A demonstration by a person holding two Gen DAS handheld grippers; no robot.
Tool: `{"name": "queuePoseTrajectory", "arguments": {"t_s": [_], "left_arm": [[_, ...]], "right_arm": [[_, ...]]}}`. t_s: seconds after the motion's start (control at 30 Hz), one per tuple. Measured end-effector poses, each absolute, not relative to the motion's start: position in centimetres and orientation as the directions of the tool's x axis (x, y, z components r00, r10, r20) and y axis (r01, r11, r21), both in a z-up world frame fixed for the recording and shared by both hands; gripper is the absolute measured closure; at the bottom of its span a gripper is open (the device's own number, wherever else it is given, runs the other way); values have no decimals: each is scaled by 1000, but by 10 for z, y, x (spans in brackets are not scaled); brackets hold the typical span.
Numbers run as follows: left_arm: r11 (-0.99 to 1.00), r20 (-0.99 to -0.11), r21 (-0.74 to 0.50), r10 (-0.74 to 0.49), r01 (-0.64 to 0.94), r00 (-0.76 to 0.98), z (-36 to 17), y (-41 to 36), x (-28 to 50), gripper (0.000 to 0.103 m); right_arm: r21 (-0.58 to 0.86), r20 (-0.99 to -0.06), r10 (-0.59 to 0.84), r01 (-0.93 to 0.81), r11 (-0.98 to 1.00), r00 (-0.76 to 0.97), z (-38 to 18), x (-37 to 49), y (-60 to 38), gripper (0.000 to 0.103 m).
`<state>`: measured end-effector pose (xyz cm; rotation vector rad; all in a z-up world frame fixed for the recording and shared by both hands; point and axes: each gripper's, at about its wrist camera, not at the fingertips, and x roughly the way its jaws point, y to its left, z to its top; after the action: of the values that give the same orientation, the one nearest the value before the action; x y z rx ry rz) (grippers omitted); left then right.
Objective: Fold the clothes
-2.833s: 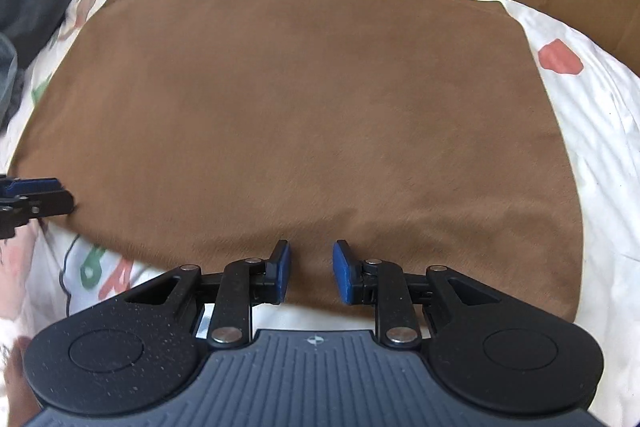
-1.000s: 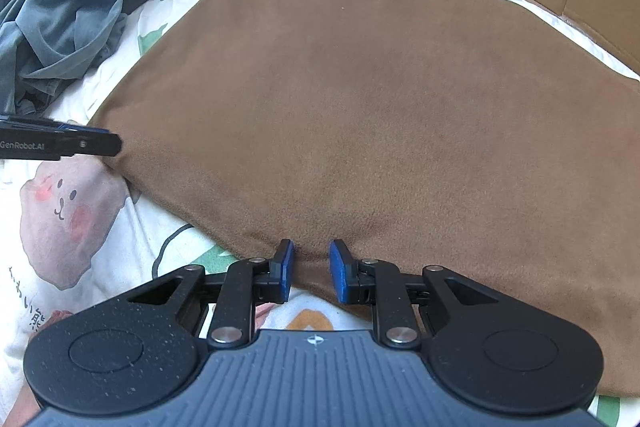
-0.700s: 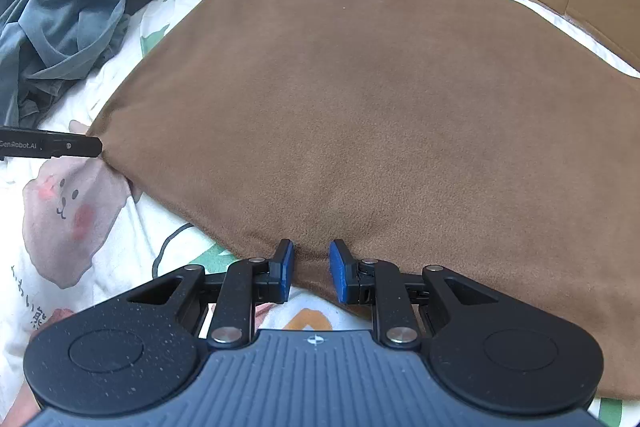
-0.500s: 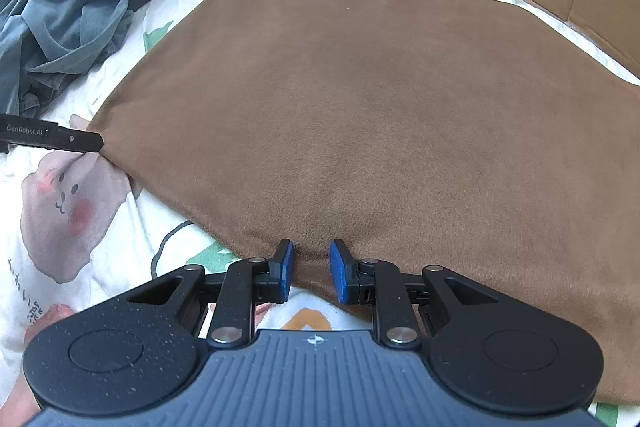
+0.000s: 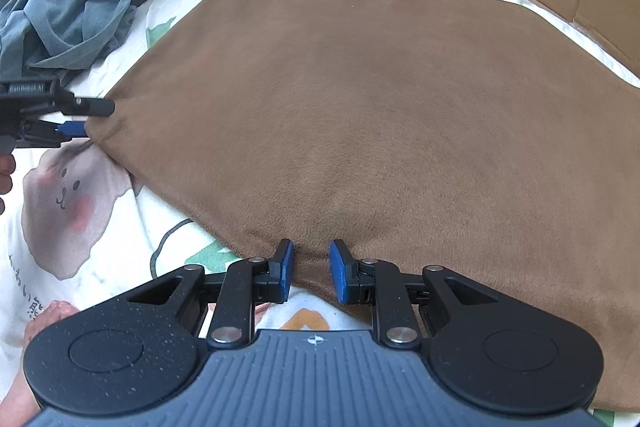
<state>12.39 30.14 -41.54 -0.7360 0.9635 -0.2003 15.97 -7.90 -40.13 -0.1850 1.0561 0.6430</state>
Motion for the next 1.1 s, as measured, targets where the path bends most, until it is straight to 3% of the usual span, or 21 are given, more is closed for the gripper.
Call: {"name": "queuePoseTrajectory", "arguments": {"t_s": [0.43, 0.63, 0.73, 0.97, 1.1], "left_arm": [[565, -559, -792, -520, -230, 646, -429, 318, 108, 58], [619, -570, -767, -536, -169, 623, -433, 306, 107, 58], [633, -587, -751, -506, -190, 632, -439, 307, 107, 72], [621, -584, -753, -480, -217, 654, -441, 308, 115, 73], [597, -584, -761, -464, -252, 666, -443, 311, 108, 88]], "right_arm": [[169, -861, 385, -529, 832, 331, -402, 160, -77, 76], [165, -863, 378, -521, 837, 334, -402, 161, -76, 76], [161, -864, 376, -525, 836, 333, -401, 160, -76, 76], [174, -871, 391, -556, 813, 298, -401, 166, -77, 76], [181, -867, 386, -523, 833, 315, -400, 160, -78, 76]]}}
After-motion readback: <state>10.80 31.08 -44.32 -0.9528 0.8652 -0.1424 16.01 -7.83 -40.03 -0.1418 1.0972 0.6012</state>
